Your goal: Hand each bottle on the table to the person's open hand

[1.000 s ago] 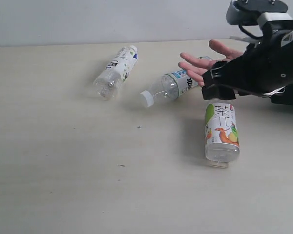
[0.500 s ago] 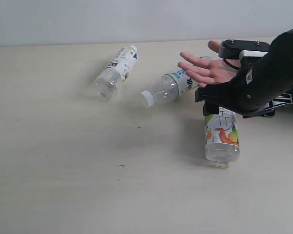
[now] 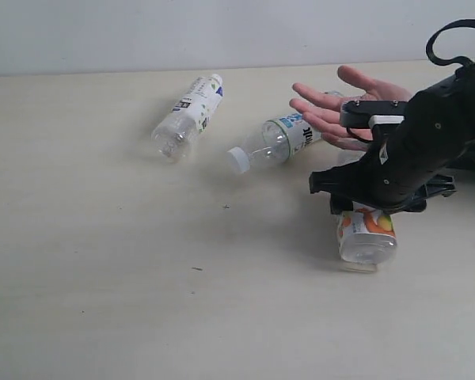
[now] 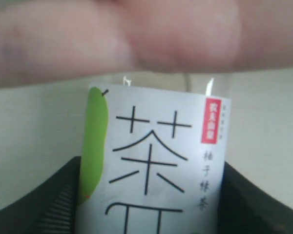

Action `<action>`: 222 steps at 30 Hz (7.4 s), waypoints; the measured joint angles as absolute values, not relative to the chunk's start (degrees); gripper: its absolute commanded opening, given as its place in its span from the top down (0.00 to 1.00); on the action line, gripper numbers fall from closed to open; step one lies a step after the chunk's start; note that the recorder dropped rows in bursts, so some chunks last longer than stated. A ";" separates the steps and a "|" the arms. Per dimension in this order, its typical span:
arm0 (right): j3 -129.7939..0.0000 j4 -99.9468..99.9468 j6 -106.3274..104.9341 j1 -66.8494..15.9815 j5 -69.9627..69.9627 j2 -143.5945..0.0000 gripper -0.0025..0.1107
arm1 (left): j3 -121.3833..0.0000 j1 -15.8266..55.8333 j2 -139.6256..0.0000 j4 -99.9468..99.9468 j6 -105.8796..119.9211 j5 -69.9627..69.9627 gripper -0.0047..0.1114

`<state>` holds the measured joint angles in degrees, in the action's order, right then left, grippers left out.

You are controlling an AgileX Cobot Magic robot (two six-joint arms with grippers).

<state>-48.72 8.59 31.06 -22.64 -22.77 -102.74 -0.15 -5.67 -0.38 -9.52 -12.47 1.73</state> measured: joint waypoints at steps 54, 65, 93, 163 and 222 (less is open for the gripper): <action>-78.80 4.50 7.28 -22.64 -50.21 -102.80 0.98 | -0.15 -5.67 -0.38 -9.52 -12.47 1.73 0.96; -79.24 7.89 9.68 -22.64 -48.91 -105.93 0.63 | -0.15 -5.67 -0.38 -9.52 -12.47 1.73 0.96; -78.69 8.06 7.32 -22.64 -50.83 -91.23 0.34 | -0.15 -5.67 -0.38 -9.52 -12.47 1.73 0.96; -17.64 -16.18 -24.84 -22.64 -13.69 -15.15 0.98 | -0.15 -5.67 -0.38 -9.52 -12.47 1.73 0.96; -94.68 -15.53 -9.81 -22.64 -52.83 -103.22 0.82 | -0.15 -5.67 -0.38 -9.52 -12.47 1.73 0.96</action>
